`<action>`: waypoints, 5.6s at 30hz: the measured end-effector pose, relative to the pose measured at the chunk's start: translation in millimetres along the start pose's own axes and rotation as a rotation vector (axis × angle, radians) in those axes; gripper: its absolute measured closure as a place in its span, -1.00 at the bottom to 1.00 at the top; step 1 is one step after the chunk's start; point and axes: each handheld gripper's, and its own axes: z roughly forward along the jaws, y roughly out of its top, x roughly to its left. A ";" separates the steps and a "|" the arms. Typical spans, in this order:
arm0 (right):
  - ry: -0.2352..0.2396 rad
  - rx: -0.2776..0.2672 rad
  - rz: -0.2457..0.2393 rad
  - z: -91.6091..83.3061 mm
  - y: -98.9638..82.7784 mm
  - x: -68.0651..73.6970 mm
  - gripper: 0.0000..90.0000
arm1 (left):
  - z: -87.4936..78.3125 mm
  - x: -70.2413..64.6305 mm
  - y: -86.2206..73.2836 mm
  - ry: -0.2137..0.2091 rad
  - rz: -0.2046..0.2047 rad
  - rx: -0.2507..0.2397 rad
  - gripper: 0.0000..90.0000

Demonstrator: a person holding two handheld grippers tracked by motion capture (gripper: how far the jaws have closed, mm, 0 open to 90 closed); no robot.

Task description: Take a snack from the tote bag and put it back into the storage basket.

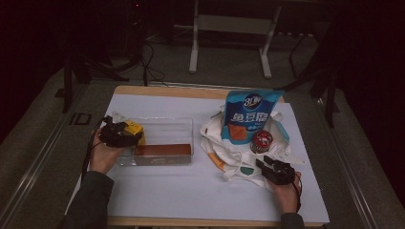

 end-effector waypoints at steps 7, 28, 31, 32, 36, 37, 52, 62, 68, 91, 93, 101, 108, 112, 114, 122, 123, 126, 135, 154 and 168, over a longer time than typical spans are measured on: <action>0.001 0.000 0.001 0.0 0.0 -0.1 0.33 | -3.1 -1.2 -5.2 0.015 -0.015 -0.001 -0.40; 0.000 0.000 0.001 0.0 0.0 0.0 0.33 | -21.1 -6.3 -12.9 0.005 -0.025 -0.013 -0.45; 0.000 0.000 0.001 0.0 0.0 0.0 0.33 | -21.9 -7.3 -13.0 0.013 -0.033 -0.005 -0.45; 0.000 0.000 0.001 0.0 0.0 0.0 0.33 | -21.9 -7.3 -13.0 0.013 -0.033 -0.005 -0.45; 0.001 0.000 0.002 0.0 0.0 -0.1 0.33 | -22.4 -7.5 -13.9 0.020 -0.044 -0.001 -0.45; 0.001 0.000 0.002 0.0 0.0 -0.1 0.33 | -22.6 -6.8 -14.2 0.019 -0.050 0.001 -0.45; 0.000 0.000 0.001 0.0 0.0 0.0 0.33 | -35.9 -1.1 -16.7 0.006 -0.055 -0.064 -0.55; 0.003 -0.001 0.004 0.1 0.0 -0.6 0.33 | -45.8 -5.5 -2.3 0.001 -0.014 -0.090 -0.53; 0.005 -0.001 0.007 0.0 0.0 -0.8 0.33 | -48.3 -10.1 4.5 -0.030 0.020 -0.115 -0.53; 0.006 0.009 0.010 0.1 1.1 -0.8 0.33 | -57.6 -30.3 16.3 -0.143 0.091 -0.212 -0.67; -0.003 0.016 0.007 0.4 2.5 0.2 0.33 | -59.7 -30.7 17.1 -0.159 0.084 -0.223 -0.57; -0.034 0.066 -0.038 -2.8 10.3 6.2 0.34 | -59.3 -40.1 21.4 -0.205 0.132 -0.199 -0.42; -0.040 0.083 -0.061 -7.3 15.4 5.9 0.27 | -53.1 -51.1 19.8 -0.245 0.137 -0.201 -0.21; -0.046 0.092 -0.091 -13.2 24.9 4.5 0.25 | -47.2 -58.3 18.1 -0.278 0.134 -0.198 -0.15; -0.046 0.100 -0.105 -18.2 32.6 2.7 0.25 | -46.2 -63.6 14.8 -0.328 0.109 -0.228 -0.13; -0.032 0.084 -0.124 -30.6 53.6 -1.8 0.25 | -37.9 -81.0 9.0 -0.340 0.118 -0.216 -0.09; -0.032 0.084 -0.124 -30.6 53.6 -1.8 0.25 | -37.9 -81.0 9.0 -0.340 0.118 -0.216 -0.08; -0.023 0.080 -0.143 -33.6 61.8 -3.6 0.26 | -35.0 -84.4 6.0 -0.360 0.117 -0.220 -0.07; -0.020 0.080 -0.150 -36.5 81.4 -9.8 0.26 | -30.2 -93.5 0.4 -0.380 0.138 -0.215 -0.07; 0.004 0.093 -0.167 -31.3 106.5 -7.2 0.25 | -29.5 -110.3 -4.2 -0.415 0.183 -0.190 -0.05; 0.010 0.067 -0.190 -38.1 138.8 -21.1 0.21 | -28.1 -120.0 -7.3 -0.428 0.221 -0.210 -0.05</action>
